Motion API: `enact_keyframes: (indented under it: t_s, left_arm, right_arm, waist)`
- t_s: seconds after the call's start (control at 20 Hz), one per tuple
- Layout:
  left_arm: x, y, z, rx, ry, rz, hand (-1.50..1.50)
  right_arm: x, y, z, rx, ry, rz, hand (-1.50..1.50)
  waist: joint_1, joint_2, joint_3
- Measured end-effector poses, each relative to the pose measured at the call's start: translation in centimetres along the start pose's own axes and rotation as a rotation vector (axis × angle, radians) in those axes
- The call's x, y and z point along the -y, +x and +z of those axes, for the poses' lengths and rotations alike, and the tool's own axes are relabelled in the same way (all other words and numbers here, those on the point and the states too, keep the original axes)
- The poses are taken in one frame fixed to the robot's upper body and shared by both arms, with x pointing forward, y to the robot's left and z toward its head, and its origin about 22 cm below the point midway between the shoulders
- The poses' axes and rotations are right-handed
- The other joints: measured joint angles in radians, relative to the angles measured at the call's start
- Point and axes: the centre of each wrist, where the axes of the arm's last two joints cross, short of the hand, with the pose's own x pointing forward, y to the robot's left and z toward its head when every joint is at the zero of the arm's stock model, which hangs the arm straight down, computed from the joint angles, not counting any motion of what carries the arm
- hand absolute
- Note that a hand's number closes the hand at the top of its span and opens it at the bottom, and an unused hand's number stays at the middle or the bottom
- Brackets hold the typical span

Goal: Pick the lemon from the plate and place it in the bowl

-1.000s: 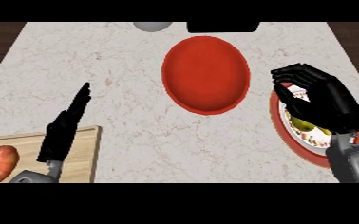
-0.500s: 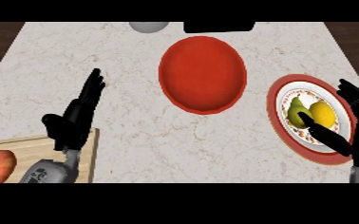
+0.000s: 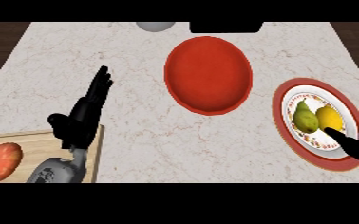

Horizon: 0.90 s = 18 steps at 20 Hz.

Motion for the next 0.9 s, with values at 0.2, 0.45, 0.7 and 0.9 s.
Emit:
enact_keyframes:
  t_s: [0.2, 0.45, 0.7, 0.9]
  left_arm:
    - [0.5, -0.1, -0.2, 0.001, -0.009, 0.004, 0.00]
    - [-0.2, -0.2, -0.5, 0.001, -0.013, 0.001, 0.00]
    - [-0.2, -0.4, -0.7, 0.002, -0.013, 0.007, 0.00]
    - [-0.4, -0.1, -1.2, 0.003, -0.010, 0.004, 0.00]
  right_arm:
    - [1.1, 2.1, -1.6, -0.098, 0.048, 0.046, -1.50]
    - [1.2, 3.3, -3.2, -0.248, 0.148, 0.102, -1.50]
    - [0.7, 2.4, -4.6, -0.375, 0.248, 0.159, -1.50]
    - [0.0, 0.7, -4.4, -0.427, 0.307, 0.185, -1.50]
  waist:
    - [0.006, 0.001, 0.000]
    - [0.012, 0.003, 0.000]
    - [0.014, 0.003, 0.001]
    - [0.012, 0.003, 0.002]
